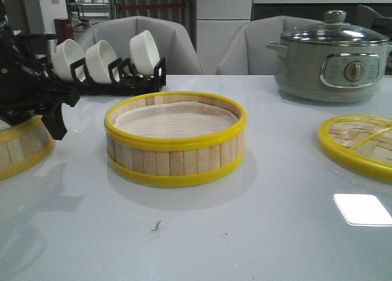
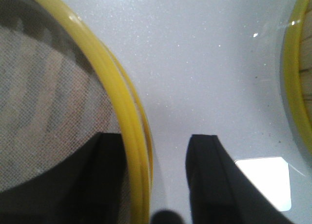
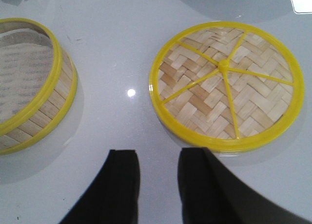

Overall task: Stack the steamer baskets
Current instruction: 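Lower the left gripper onto the rim of the edge steamer basket and grasp it, then lift the basket with the left gripper and carry it over the centre basket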

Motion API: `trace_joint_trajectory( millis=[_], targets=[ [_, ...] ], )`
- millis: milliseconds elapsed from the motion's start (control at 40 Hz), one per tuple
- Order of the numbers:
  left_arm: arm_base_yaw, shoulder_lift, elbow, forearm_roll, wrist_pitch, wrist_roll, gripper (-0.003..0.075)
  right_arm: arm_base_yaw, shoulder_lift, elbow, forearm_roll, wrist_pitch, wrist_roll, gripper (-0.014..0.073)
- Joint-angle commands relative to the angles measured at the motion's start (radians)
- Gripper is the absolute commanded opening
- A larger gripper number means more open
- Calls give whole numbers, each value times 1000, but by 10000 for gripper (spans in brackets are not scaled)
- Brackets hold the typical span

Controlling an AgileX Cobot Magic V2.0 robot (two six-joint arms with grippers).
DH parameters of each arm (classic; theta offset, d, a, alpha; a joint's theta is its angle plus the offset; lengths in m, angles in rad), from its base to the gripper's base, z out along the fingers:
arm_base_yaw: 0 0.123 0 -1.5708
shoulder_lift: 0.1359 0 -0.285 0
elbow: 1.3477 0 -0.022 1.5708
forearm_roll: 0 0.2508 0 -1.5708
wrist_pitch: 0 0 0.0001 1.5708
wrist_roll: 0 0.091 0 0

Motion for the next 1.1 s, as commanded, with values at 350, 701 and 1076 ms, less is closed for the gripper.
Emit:
trace_joint_trajectory(
  millis=[350, 701, 1076],
  targets=[
    [-102, -149, -154, -36, 49, -9, 89, -1, -6, -40, -13, -62, -12, 330],
    [-405, -141, -408, -36, 130, -9, 89, -1, -6, -40, -13, -66, -12, 328],
    [-582, -15, -524, -27, 133, -9, 89, -1, -6, -40, -13, -67, -12, 328]
  ],
)
